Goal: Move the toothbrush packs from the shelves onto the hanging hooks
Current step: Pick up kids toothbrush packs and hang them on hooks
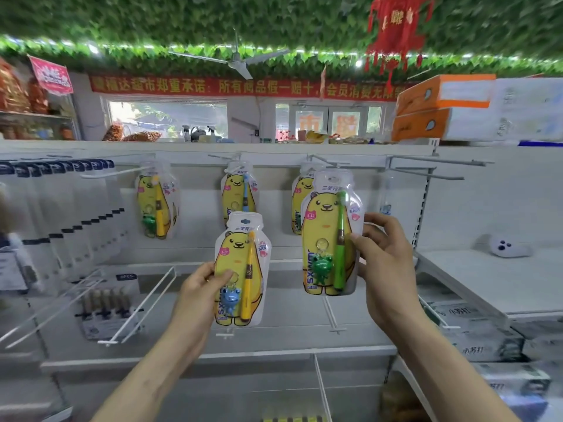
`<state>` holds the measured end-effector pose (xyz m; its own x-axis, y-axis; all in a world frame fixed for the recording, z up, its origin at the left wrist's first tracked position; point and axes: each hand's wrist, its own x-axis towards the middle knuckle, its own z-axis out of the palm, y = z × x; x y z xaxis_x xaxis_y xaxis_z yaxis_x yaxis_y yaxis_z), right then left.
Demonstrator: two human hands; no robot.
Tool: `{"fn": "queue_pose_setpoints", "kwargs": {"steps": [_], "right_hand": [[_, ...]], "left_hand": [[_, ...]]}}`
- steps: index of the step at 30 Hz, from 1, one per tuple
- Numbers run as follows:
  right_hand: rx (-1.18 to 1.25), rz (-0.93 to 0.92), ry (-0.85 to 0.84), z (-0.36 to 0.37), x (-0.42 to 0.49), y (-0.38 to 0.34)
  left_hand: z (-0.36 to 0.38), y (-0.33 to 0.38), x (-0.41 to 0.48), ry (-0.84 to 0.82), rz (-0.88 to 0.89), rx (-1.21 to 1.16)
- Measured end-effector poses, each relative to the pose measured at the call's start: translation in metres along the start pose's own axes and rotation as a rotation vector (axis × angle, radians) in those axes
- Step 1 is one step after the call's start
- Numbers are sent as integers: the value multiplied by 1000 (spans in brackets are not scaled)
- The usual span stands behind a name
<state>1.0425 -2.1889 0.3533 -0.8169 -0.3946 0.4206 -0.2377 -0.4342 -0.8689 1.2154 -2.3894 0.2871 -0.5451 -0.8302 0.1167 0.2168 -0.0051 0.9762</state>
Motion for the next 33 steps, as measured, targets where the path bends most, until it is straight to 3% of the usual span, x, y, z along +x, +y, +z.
{"fn": "queue_pose_setpoints", "kwargs": {"steps": [13,23,33], "right_hand": [[0,65,19,11,61,40],[-90,189,76,43,151,78],[-141,257,145,53,174,91]], "left_hand": [[0,5,0,43,21,3],[-39,5,-11,163,26,11],[-67,8,-8,219,38,5]]}}
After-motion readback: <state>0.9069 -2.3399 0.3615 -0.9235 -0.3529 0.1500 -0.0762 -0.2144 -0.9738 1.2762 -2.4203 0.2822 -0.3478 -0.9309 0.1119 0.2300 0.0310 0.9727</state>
